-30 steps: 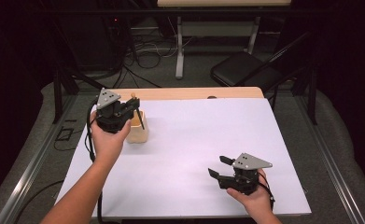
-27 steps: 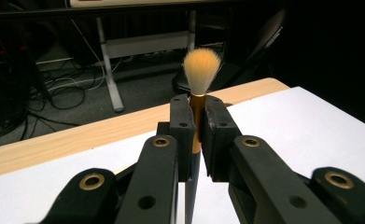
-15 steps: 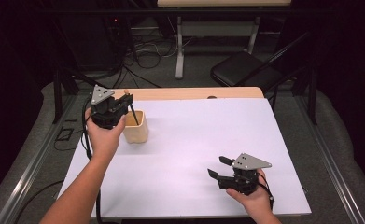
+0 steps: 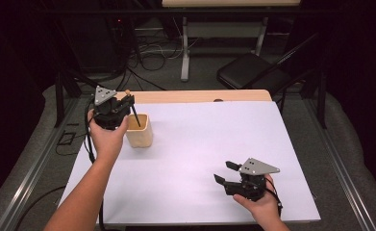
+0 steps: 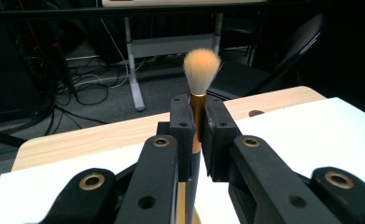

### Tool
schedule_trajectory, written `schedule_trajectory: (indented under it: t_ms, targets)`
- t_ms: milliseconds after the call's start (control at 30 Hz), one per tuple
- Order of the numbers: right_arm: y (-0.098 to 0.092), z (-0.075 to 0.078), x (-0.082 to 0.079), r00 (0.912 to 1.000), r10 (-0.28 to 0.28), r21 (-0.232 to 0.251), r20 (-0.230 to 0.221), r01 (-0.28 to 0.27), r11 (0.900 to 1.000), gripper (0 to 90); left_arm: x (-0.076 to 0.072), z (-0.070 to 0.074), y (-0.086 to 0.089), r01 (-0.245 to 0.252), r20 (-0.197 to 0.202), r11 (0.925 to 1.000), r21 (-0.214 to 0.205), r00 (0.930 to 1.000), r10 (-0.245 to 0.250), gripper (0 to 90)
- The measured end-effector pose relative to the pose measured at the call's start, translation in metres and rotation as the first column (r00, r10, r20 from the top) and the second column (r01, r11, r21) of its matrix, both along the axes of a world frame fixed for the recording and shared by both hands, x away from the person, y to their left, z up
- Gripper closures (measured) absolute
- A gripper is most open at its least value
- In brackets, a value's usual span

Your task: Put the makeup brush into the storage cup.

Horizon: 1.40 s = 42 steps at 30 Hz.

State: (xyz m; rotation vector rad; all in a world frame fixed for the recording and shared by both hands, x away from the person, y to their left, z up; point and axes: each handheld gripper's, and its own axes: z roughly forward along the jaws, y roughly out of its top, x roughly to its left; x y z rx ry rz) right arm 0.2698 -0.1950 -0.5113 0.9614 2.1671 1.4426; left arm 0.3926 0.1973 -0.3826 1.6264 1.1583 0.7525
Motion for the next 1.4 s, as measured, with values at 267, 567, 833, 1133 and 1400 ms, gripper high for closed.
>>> schedule_trajectory:
  t_ms: [267,567,833,1133,1400]
  targets:
    - [0.000,0.000,0.000,1.0000,-0.001,0.000,-0.001,0.001,1.0000,36.2,0.007,-0.004,0.000,-0.026,-0.010,0.9996,-0.007,0.9996,0.026,83.6]
    - [0.000,-0.001,0.000,1.0000,0.000,0.002,-0.003,0.000,1.0000,36.2,0.011,-0.008,0.001,-0.038,-0.019,0.9992,-0.006,0.9991,0.038,83.6]
    - [0.000,-0.001,0.000,1.0000,0.004,-0.003,-0.005,-0.004,1.0000,36.2,0.014,-0.012,-0.001,-0.040,-0.024,0.9992,-0.004,0.9989,0.040,83.6]
    - [0.000,-0.001,0.000,1.0000,0.004,-0.002,-0.004,-0.004,1.0000,36.2,0.017,-0.016,0.000,-0.050,-0.034,0.9987,0.004,0.9981,0.050,83.6]
    - [0.000,-0.001,0.000,1.0000,0.007,-0.004,-0.005,-0.007,1.0000,36.2,0.019,-0.023,0.002,-0.062,-0.046,0.9981,0.006,0.9970,0.062,83.6]
